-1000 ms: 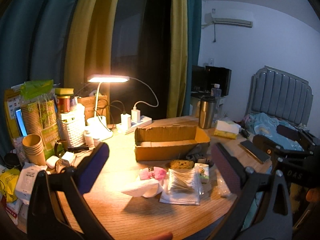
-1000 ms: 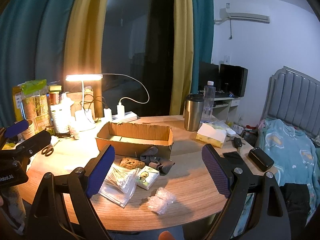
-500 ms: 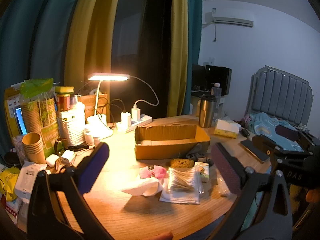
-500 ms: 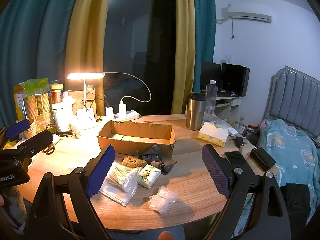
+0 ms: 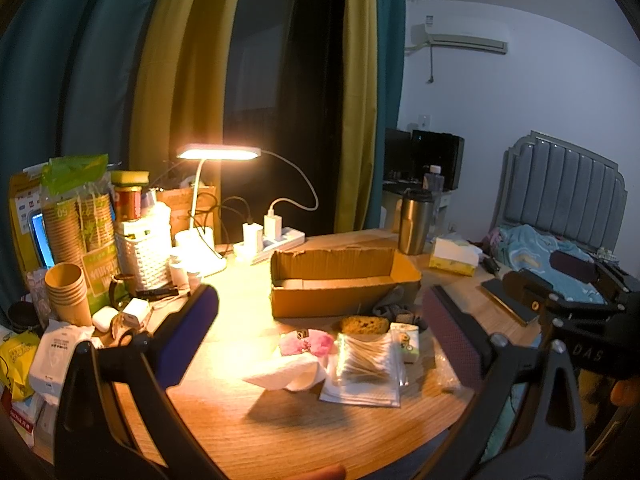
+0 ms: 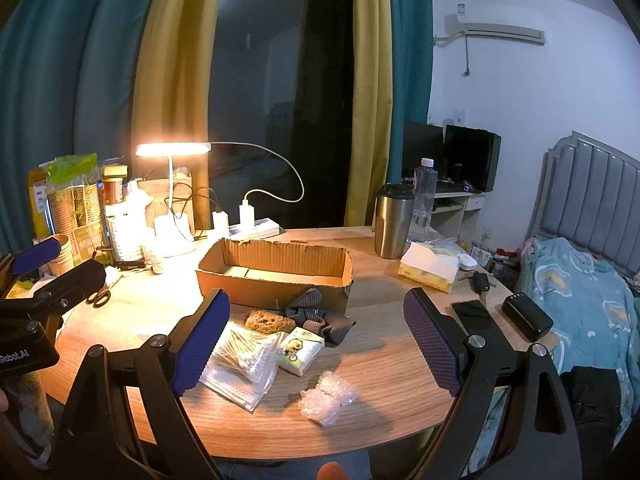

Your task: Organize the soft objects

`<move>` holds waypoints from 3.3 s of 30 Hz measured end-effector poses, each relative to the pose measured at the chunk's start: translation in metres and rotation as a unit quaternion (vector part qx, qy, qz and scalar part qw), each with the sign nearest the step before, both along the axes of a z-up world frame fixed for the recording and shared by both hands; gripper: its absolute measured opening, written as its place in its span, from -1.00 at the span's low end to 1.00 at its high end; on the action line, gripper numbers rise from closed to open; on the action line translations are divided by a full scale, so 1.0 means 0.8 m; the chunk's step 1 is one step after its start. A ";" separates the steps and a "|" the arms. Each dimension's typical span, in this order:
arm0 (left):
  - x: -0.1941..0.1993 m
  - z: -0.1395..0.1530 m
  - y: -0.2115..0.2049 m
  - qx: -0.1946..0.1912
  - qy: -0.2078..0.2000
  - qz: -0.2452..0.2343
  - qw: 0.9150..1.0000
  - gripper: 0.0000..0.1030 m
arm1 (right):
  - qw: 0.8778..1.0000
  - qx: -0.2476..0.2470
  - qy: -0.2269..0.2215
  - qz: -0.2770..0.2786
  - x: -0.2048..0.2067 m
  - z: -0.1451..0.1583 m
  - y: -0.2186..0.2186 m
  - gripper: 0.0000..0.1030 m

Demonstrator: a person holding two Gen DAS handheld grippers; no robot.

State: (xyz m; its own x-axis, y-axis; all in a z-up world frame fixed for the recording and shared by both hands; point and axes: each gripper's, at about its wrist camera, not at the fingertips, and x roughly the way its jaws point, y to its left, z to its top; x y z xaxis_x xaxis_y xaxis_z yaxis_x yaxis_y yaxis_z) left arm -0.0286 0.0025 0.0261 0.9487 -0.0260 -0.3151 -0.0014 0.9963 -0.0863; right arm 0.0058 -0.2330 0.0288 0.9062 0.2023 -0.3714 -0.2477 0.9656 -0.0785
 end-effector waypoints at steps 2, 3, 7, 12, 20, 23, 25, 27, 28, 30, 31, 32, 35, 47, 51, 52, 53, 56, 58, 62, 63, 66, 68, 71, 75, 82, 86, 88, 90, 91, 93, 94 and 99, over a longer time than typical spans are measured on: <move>0.000 0.000 0.000 0.000 0.000 0.000 1.000 0.99 | 1.000 0.000 0.000 0.000 0.000 0.000 0.000 0.76; 0.000 0.000 0.000 0.000 0.000 0.000 1.000 0.99 | 1.000 0.000 0.000 0.000 0.001 0.000 0.000 0.76; 0.000 0.000 0.000 0.000 0.000 0.000 1.000 0.99 | 1.000 0.000 0.000 0.000 0.000 0.000 0.000 0.76; -0.001 -0.001 0.000 -0.001 0.001 0.001 1.000 0.99 | 1.000 0.000 0.001 0.000 0.000 0.000 0.000 0.76; -0.001 -0.010 0.005 -0.006 0.007 0.005 1.000 0.99 | 1.000 0.000 0.001 0.001 -0.001 0.000 0.000 0.76; 0.006 -0.018 0.006 -0.007 0.017 0.007 1.000 0.99 | 1.000 0.001 0.003 -0.001 -0.001 -0.002 0.000 0.76; 0.012 -0.026 0.007 -0.009 0.028 0.008 1.000 0.99 | 1.000 0.001 0.010 -0.003 0.002 -0.007 -0.002 0.76; 0.020 -0.037 0.007 -0.008 0.043 0.009 0.999 0.99 | 1.000 0.002 0.022 -0.005 0.008 -0.015 -0.003 0.76; 0.023 -0.041 0.008 -0.008 0.049 0.010 0.999 0.99 | 1.000 0.001 0.027 -0.006 0.011 -0.019 -0.003 0.76; 0.033 -0.052 0.010 -0.010 0.064 0.011 0.998 0.99 | 0.999 -0.001 0.040 -0.007 0.019 -0.030 -0.006 0.76; 0.038 -0.059 0.011 -0.010 0.072 0.012 0.997 0.99 | 0.999 -0.001 0.047 -0.008 0.024 -0.035 -0.006 0.76; 0.042 -0.064 0.011 -0.011 0.079 0.012 0.997 0.99 | 0.999 -0.002 0.054 -0.009 0.030 -0.040 -0.007 0.76; 0.055 -0.079 0.010 -0.012 0.099 0.012 0.995 0.99 | 0.997 -0.003 0.076 -0.011 0.046 -0.056 -0.007 0.76; 0.100 -0.120 -0.008 0.002 0.160 -0.005 0.987 0.99 | 0.989 -0.003 0.146 -0.018 0.089 -0.107 -0.014 0.76; 0.113 -0.129 -0.022 0.013 0.175 -0.018 0.984 0.99 | 0.985 -0.003 0.171 -0.020 0.103 -0.129 -0.017 0.76; 0.118 -0.131 -0.027 0.017 0.179 -0.023 0.983 0.99 | 0.984 -0.002 0.179 -0.021 0.108 -0.136 -0.019 0.76; 0.121 -0.133 -0.032 0.020 0.181 -0.027 0.983 0.99 | 0.983 -0.001 0.184 -0.021 0.111 -0.140 -0.020 0.76; 0.134 -0.140 -0.046 0.030 0.192 -0.039 0.980 0.99 | 0.978 0.002 0.207 -0.022 0.122 -0.157 -0.026 0.76; 0.142 -0.144 -0.055 0.035 0.199 -0.045 0.978 0.99 | 0.976 0.002 0.218 -0.021 0.129 -0.167 -0.030 0.76; 0.160 -0.151 -0.073 0.045 0.214 -0.056 0.974 0.99 | 0.972 0.001 0.236 -0.015 0.138 -0.179 -0.036 0.75; 0.164 -0.152 -0.077 0.048 0.217 -0.058 0.973 0.99 | 0.971 -0.001 0.239 -0.014 0.140 -0.181 -0.037 0.72; 0.176 -0.156 -0.089 0.054 0.224 -0.063 0.971 0.99 | 0.970 -0.005 0.245 -0.013 0.148 -0.188 -0.043 0.43; 0.183 -0.160 -0.095 0.060 0.232 -0.066 0.969 0.99 | 0.968 -0.001 0.249 -0.014 0.154 -0.191 -0.049 0.32; 0.196 -0.168 -0.106 0.076 0.243 -0.070 0.964 0.99 | 0.969 0.003 0.245 -0.011 0.161 -0.190 -0.058 -0.01; 0.208 -0.179 -0.118 0.102 0.257 -0.074 0.958 0.97 | 0.969 0.010 0.246 -0.008 0.169 -0.189 -0.066 -0.03; 0.206 -0.192 -0.139 0.163 0.261 -0.088 0.947 0.58 | 0.971 0.016 0.240 0.001 0.173 -0.187 -0.069 -0.05; 0.199 -0.192 -0.142 0.167 0.256 -0.099 0.947 0.44 | 0.971 0.017 0.237 0.005 0.173 -0.186 -0.069 -0.05; 0.198 -0.191 -0.140 0.158 0.255 -0.105 0.948 0.42 | 0.972 0.018 0.234 0.007 0.173 -0.185 -0.068 -0.05; 0.196 -0.189 -0.137 0.144 0.258 -0.111 0.949 0.41 | 0.973 0.018 0.229 0.008 0.171 -0.182 -0.068 -0.05; 0.195 -0.187 -0.137 0.141 0.256 -0.111 0.950 0.41 | 0.974 0.017 0.226 0.008 0.169 -0.180 -0.068 -0.05; 0.192 -0.180 -0.136 0.134 0.251 -0.115 0.952 0.41 | 0.975 0.018 0.220 0.007 0.167 -0.175 -0.069 -0.05; 0.191 -0.176 -0.135 0.130 0.248 -0.117 0.953 0.41 | 0.976 0.019 0.217 0.007 0.166 -0.173 -0.069 -0.05; 0.185 -0.152 -0.129 0.112 0.226 -0.118 0.961 0.41 | 0.979 0.020 0.202 0.007 0.164 -0.157 -0.068 -0.05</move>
